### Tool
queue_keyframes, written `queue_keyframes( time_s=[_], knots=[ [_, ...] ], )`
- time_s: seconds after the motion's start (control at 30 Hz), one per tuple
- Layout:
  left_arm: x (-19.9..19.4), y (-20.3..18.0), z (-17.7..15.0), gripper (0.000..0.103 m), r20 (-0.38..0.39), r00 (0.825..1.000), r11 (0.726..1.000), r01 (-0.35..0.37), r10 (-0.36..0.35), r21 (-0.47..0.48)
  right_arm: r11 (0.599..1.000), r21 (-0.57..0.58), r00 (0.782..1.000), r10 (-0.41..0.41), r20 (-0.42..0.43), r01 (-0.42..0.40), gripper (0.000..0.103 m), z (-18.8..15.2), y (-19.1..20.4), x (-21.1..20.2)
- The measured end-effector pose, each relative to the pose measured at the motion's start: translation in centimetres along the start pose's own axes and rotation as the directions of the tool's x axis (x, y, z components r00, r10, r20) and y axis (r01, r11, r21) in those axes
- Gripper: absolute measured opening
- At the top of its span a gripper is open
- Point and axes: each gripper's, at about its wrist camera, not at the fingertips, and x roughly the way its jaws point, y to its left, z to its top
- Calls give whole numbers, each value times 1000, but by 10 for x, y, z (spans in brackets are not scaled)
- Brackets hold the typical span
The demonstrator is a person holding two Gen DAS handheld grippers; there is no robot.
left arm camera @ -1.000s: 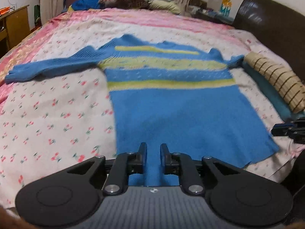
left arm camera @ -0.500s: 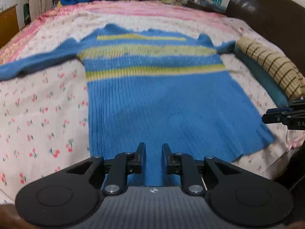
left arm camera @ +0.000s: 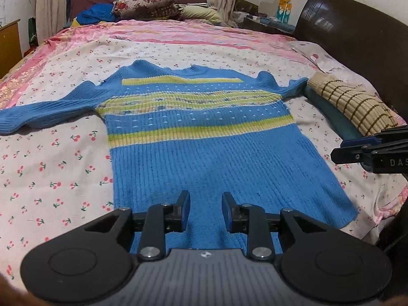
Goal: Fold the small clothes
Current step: 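Move both open grippers along the sweater toward its shoulders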
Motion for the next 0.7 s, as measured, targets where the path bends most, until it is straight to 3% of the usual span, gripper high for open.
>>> queue_keyframes(
  time_s=[0.17, 0.27, 0.47, 0.7],
  knots=[
    [6, -8, 3, 35, 3, 1000, 1000, -29, 29, 12, 1000, 4, 1000, 4, 1, -4, 30, 1, 4, 0],
    [11, -11, 10, 45, 2, 998, 998, -56, 56, -1, 1000, -4, 1000, 21, 9, -21, 31, 7, 4, 5],
    [31, -20, 25, 47, -25, 995, 995, -96, 96, 3, 998, 33, 999, 48, 15, -49, 31, 11, -3, 22],
    [60, -35, 50, 52, -44, 992, 993, -116, 116, 2, 989, 132, 998, 60, 27, -63, 31, 19, -34, 44]
  ],
)
